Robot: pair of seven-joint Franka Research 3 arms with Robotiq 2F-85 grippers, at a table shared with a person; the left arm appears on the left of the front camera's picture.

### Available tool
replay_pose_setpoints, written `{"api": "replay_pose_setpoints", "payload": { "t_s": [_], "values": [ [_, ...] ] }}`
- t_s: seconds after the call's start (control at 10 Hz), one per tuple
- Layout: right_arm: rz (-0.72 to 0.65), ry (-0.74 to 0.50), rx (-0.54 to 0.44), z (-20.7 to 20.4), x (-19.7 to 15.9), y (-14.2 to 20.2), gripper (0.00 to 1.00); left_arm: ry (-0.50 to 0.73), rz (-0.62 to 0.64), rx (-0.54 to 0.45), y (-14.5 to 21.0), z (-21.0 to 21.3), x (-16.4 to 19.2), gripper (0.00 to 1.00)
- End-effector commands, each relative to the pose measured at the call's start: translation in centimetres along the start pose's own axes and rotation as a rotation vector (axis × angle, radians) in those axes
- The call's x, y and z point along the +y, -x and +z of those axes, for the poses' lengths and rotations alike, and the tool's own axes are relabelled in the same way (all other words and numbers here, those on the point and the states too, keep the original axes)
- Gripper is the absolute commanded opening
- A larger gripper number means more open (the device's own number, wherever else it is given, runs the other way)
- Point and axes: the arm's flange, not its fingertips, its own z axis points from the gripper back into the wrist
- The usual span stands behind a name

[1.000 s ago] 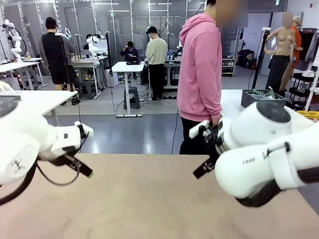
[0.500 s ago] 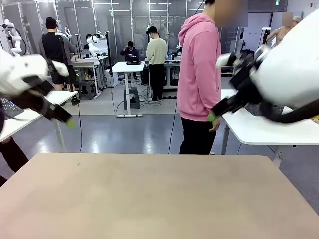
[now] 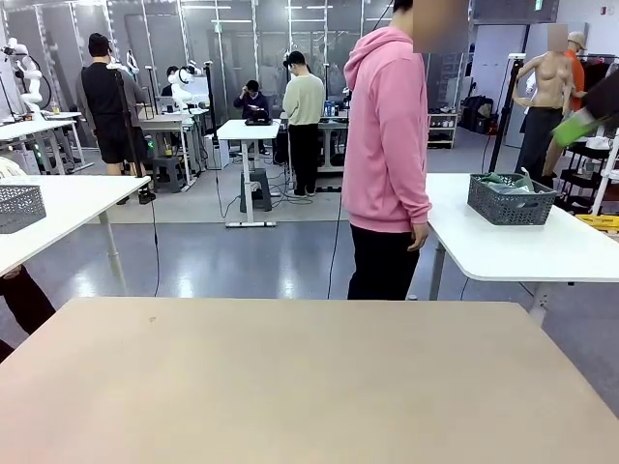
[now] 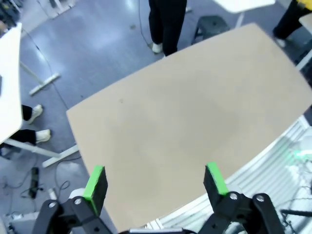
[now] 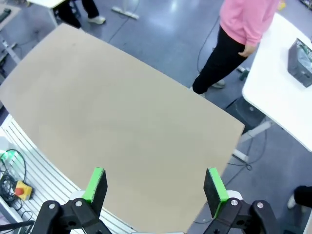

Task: Fold the towels and place them in the basket.
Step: When a person lays out a Towel with hook on the table, fold it in half twice.

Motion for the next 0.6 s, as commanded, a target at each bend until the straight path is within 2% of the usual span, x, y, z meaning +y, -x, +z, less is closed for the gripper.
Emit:
{"api": "replay_pose_setpoints", "payload": {
  "t_s": [0.0,0.3,0.5],
  "values": [
    [-0.008,0.037,-0.038,3.0,-0.9,1.9,1.0,-0.034,0.045,-0.062,1.7,3.9,0.8,1.0],
    [-0.028,0.099,-0.068,6.3,-1.1,2.5,1.0,-0.072,0.068,-0.157,3.1,7.6,0.6,1.0],
    [-0.033,0.117,-0.156,6.0,-1.2,2.4,1.0,-0.078,0.13,-0.171,3.8,5.9,1.7,1.0]
  ]
}}
